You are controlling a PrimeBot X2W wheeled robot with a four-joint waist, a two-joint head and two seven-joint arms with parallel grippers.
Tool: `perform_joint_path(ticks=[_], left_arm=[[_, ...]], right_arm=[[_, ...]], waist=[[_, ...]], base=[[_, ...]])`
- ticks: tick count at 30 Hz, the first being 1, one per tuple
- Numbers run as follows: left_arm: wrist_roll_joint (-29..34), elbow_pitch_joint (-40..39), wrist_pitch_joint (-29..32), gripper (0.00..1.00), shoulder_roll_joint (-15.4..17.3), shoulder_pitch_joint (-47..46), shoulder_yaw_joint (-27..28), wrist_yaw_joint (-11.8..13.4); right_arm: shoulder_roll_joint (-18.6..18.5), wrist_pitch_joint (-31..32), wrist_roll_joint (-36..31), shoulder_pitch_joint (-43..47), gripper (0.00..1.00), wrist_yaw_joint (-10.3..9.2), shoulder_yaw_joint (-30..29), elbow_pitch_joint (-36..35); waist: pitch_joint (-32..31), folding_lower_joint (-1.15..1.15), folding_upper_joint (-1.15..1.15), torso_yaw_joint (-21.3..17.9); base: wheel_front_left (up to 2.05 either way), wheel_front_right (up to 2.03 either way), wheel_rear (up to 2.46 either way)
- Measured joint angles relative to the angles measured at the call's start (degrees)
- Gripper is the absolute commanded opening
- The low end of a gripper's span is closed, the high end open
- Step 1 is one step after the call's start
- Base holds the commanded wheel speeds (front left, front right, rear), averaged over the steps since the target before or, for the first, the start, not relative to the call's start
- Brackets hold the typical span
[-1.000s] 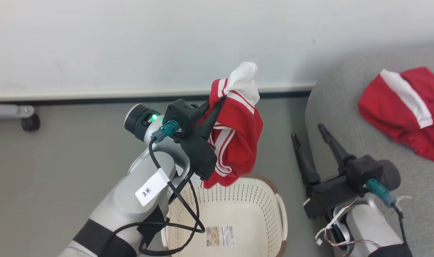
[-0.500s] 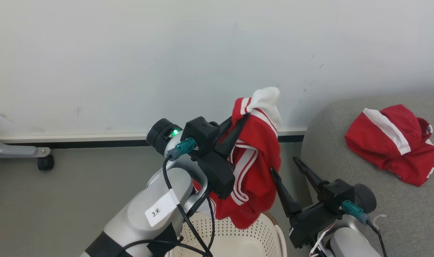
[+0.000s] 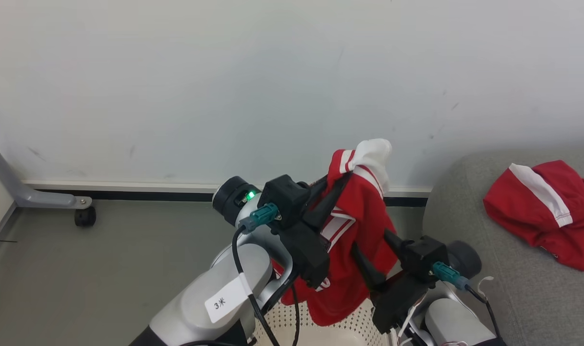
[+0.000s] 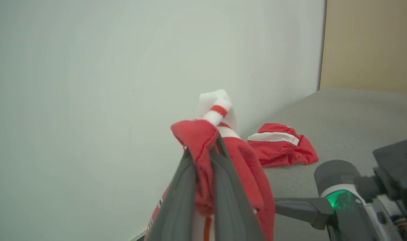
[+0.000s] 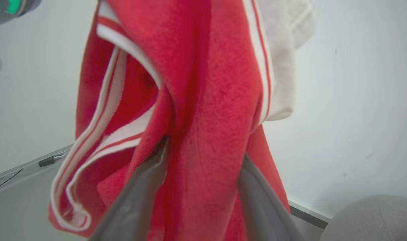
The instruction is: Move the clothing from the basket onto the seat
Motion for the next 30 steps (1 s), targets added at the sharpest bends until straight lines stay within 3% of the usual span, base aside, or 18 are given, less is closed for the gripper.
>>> perform_joint_path(ticks=[1,8,9,10,11,12,30], left_arm=[[0.0,0.0,0.1,0.0,0.0,0.3,0.0,0.1],[-0.8,0.2,0.2,0.0,0.1,2.1,0.4,0.7],[-0.8,0.2,0.2,0.22,0.2,2.5,0.6,1.1],[-0.9,0.1,0.2,0.64,0.6,3.1,0.9,1.4],[-1.1,0.1,0.2,0.88,0.8,3.6,1.0,1.5],[-1.2,0.1,0.2,1.0,1.2,4.1,1.2,1.6],[-3.1,0.3,-0.5,1.0,2.2,12.6,1.8,3.6]], right_arm=[[0.1,0.0,0.2,-0.3,0.0,0.01,0.2,0.2],[0.2,0.0,1.1,-0.9,0.0,0.02,0.9,1.4],[0.2,0.0,1.2,-1.0,0.0,0.02,1.0,1.4],[0.2,0.0,1.2,-1.1,0.0,0.02,1.2,1.5],[0.1,0.0,1.4,-1.3,0.0,0.02,1.2,1.5],[-0.1,0.0,1.6,-1.5,0.0,0.02,1.1,1.6],[-8.5,0.0,1.9,-2.9,0.0,0.04,-1.9,-2.3]], waist=[[0.0,0.0,0.0,0.1],[-0.2,0.01,0.0,0.5],[-0.3,0.01,0.0,0.4],[-0.2,0.01,0.0,0.3],[-0.2,0.01,0.0,0.1],[-0.2,0.01,0.0,-0.1],[0.0,0.01,0.0,-6.4]], base=[[0.0,0.0,0.0],[0.0,0.0,0.0],[0.0,0.0,0.0],[0.0,0.0,0.0],[0.0,0.0,0.0],[0.0,0.0,0.0],[0.0,0.0,0.0]])
